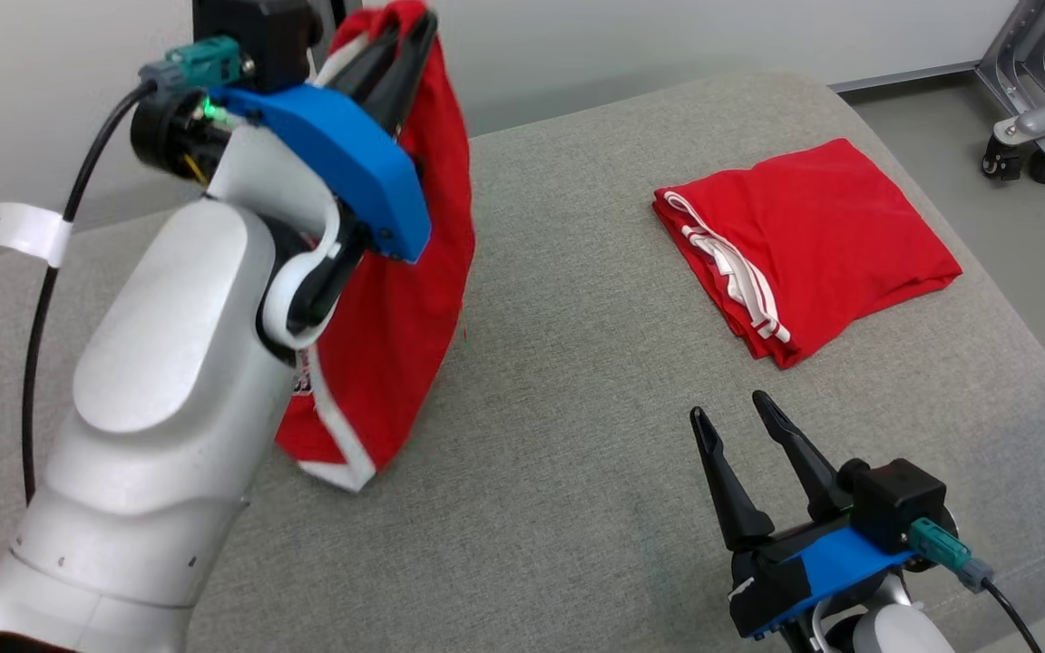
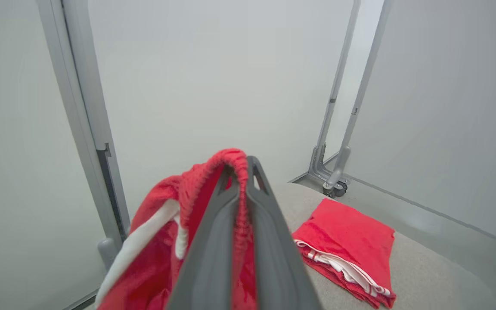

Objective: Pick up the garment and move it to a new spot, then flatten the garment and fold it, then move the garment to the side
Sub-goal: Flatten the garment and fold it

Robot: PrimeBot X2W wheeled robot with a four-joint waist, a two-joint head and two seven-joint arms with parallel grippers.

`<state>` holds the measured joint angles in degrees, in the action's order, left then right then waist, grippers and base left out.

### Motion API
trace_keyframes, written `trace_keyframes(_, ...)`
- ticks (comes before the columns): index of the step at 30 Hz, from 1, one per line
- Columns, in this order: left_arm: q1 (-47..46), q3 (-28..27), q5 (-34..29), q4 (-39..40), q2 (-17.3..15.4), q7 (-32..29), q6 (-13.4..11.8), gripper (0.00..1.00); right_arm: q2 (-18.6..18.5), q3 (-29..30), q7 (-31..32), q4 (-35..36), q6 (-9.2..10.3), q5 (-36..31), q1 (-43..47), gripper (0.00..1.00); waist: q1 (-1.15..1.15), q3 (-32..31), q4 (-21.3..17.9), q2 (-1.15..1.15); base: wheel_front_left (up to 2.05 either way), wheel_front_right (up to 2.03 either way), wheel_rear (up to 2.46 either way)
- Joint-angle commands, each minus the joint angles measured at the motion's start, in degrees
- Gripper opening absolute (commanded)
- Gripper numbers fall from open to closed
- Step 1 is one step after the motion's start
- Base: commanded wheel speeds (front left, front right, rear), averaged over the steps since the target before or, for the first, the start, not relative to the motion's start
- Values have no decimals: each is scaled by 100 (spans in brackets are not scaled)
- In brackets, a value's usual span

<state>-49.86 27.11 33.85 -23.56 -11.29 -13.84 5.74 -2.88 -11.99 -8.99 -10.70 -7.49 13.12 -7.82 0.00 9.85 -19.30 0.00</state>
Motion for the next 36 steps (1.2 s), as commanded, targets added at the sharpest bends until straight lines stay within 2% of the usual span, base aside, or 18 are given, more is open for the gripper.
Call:
trace_keyframes(1,-310,78,-121,122,-29,272,74,0,-2,18,-25,1,-2,4,-9,100,0,-17,49,0,0,0,0)
trace_keyframes(4,-557,356,-218,367,-34,674,148,0,-2,53,-34,14,-2,14,18,100,0,-26,153,0,0,0,0)
trace_keyframes(8,-440,1061,-116,699,-178,726,181,0,-1,86,-14,61,-1,22,63,100,0,1,366,0,0,0,0)
trace_keyframes(16,808,2928,489,1142,-1025,265,166,0,-2,147,40,120,-2,-23,49,100,0,23,783,0,0,0,0)
trace_keyframes(21,1464,3699,869,1410,-1587,-116,166,0,-3,192,86,170,-1,-43,82,100,0,-6,996,0,0,0,0)
trace_keyframes(23,1593,3925,831,1458,-1805,-285,166,0,-3,212,111,182,-1,-56,105,100,0,-33,1074,0,0,0,0)
trace_keyframes(26,1773,4093,795,1417,-2104,-503,123,0,-3,204,137,202,-1,-63,133,100,0,-90,1161,0,0,0,0)
trace_keyframes(31,1957,4073,681,1176,-2516,-600,-254,0,-3,180,192,225,-1,-89,170,100,0,-203,1244,0,0,0,0)
trace_keyframes(33,2072,4023,734,1079,-2584,-555,-409,0,-3,173,214,226,-1,-92,193,100,0,-256,1256,0,0,0,0)
trace_keyframes(35,2211,3926,906,1133,-2513,-427,-516,0,-3,181,225,232,-1,-102,231,100,0,-305,1273,0,0,0,0)
trace_keyframes(36,2286,3884,1003,1185,-2455,-375,-548,27,-3,188,232,239,-2,-110,251,100,0,-330,1286,0,0,0,0)
